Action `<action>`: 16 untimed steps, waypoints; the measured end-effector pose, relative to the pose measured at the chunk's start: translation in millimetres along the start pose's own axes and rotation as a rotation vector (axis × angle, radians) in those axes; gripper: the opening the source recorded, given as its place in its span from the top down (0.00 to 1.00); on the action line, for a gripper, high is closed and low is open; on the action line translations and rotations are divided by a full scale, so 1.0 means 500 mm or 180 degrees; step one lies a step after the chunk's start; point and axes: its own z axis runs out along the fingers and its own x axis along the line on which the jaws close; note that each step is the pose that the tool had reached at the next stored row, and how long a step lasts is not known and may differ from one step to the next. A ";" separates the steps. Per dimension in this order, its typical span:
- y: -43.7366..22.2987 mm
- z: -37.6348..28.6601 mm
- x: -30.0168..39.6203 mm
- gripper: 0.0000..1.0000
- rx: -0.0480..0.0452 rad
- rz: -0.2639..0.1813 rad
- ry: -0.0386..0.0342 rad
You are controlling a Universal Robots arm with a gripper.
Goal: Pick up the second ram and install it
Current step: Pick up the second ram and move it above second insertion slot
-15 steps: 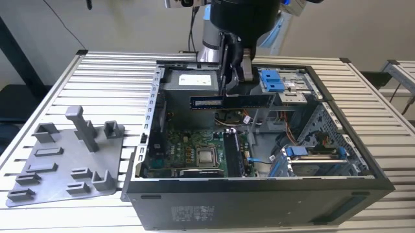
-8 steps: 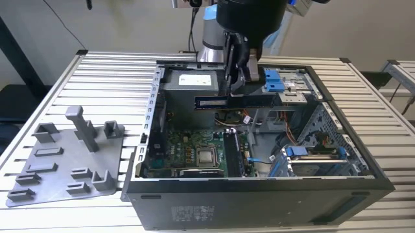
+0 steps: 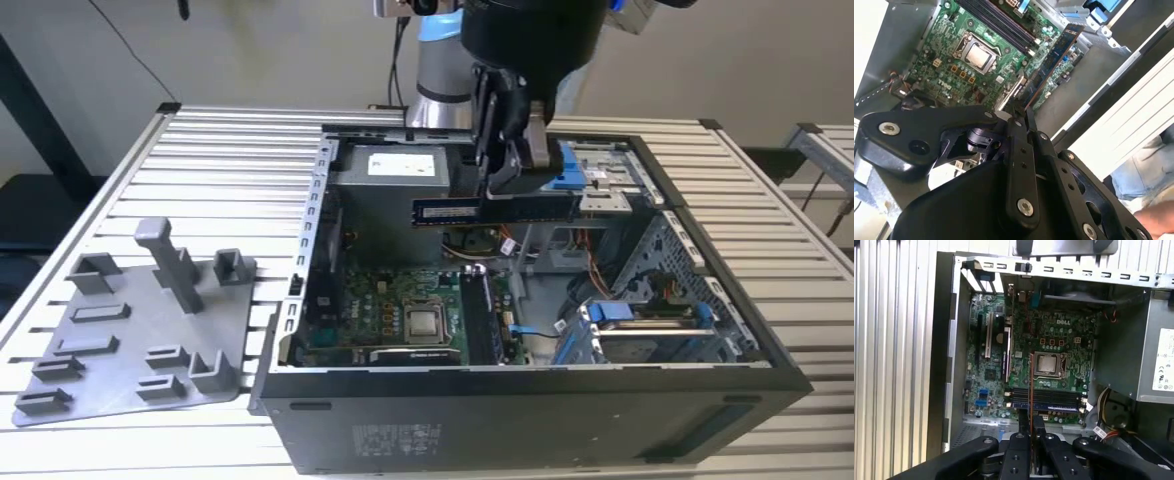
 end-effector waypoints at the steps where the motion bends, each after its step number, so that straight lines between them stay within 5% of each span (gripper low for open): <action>1: -0.002 0.000 0.000 0.86 0.0000 0.0000 0.0000; 16: -0.042 0.000 0.003 0.86 0.0000 0.0000 0.0000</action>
